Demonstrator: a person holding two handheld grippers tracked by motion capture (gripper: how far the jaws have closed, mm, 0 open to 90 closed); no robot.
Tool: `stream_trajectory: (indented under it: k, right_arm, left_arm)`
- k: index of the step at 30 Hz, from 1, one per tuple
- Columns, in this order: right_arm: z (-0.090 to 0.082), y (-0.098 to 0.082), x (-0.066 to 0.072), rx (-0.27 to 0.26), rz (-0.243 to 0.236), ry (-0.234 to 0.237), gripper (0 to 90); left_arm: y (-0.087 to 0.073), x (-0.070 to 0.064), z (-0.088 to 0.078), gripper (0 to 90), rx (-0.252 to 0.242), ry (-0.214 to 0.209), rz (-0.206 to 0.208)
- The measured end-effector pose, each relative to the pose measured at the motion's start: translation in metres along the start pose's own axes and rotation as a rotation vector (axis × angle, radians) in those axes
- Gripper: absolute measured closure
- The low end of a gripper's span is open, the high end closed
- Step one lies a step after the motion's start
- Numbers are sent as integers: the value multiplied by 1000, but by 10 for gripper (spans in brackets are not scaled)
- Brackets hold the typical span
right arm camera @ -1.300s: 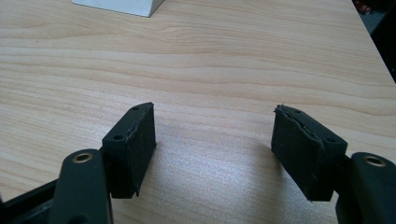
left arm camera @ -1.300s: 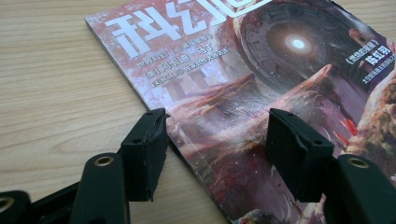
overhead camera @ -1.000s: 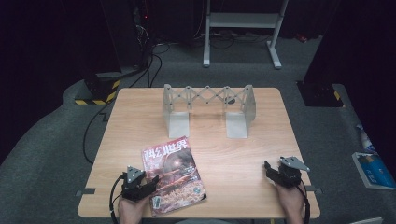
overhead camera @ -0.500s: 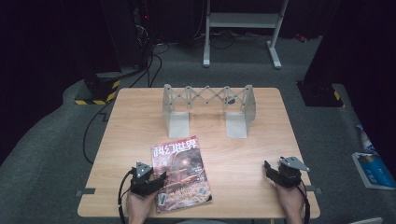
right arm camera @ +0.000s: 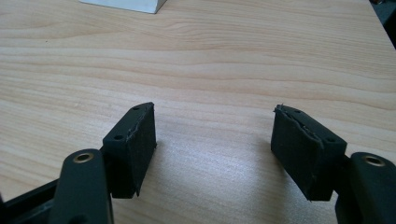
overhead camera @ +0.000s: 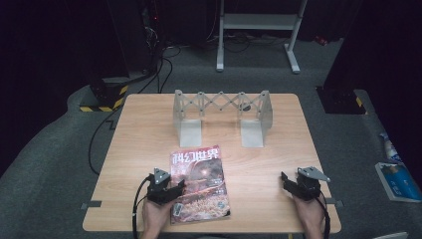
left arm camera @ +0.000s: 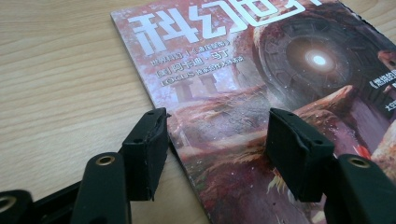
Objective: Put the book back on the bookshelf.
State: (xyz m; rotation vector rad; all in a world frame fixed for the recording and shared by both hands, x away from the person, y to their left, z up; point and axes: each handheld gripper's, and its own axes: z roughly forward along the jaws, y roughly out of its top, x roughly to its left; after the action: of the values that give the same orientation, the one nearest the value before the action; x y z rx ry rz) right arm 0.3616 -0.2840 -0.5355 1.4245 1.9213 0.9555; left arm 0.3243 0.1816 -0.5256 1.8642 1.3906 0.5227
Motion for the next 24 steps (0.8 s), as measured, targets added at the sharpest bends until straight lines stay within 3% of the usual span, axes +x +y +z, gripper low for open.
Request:
stream_trajectory:
  k: [7,13,18,24]
  right_arm:
    - [-4,1,3,30,-42,52,301]
    - [-10,3,14,69,-45,78,385]
    - [-12,9,27,48,1,164,417]
    - [-12,17,56,34,-13,255,466]
  left_arm:
    - [4,-7,8,392,-12,-9,11]
    - [7,-12,13,394,-15,-13,15]
    - [12,-18,19,393,-11,-36,33]
    - [17,-23,27,392,-15,-48,49]
